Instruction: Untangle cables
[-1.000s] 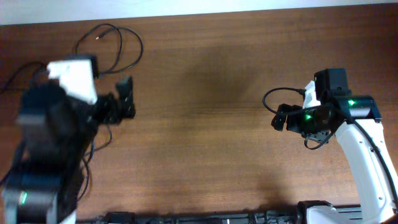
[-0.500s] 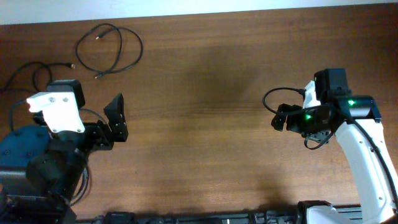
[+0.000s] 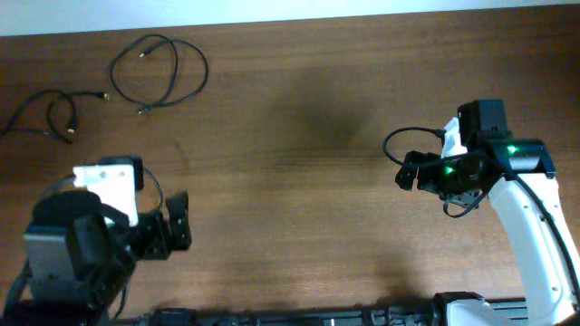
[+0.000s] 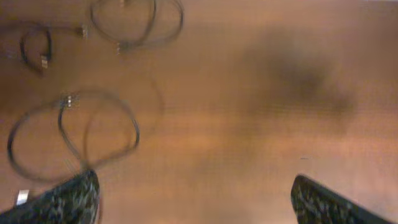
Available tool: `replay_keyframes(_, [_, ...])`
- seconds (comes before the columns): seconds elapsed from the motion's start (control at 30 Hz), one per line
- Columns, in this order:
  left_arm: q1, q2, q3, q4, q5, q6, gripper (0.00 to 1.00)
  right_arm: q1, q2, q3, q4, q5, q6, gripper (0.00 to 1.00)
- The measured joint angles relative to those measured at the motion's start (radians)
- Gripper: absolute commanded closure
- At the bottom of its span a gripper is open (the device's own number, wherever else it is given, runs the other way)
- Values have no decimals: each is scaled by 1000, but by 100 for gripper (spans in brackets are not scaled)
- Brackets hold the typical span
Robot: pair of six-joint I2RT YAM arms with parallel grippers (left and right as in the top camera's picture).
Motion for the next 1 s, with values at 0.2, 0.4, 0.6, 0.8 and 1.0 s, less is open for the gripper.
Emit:
replay_keyframes(0.2, [0, -243, 0, -198, 0, 0, 1, 0, 1, 0, 2, 0, -1, 1])
replay_keyframes(0.4, [45, -598, 8, -206, 0, 0, 1, 0, 2, 0, 0, 0, 0, 1])
replay_keyframes(0.6, [46, -761, 10, -209, 0, 0, 1, 0, 2, 0, -1, 0, 0, 1])
replay_keyframes(0.8, [46, -806, 10, -209, 0, 0, 1, 0, 2, 0, -1, 0, 0, 1])
replay_keyframes(1.0, [46, -821, 15, -219, 0, 0, 1, 0, 2, 0, -1, 0, 0, 1])
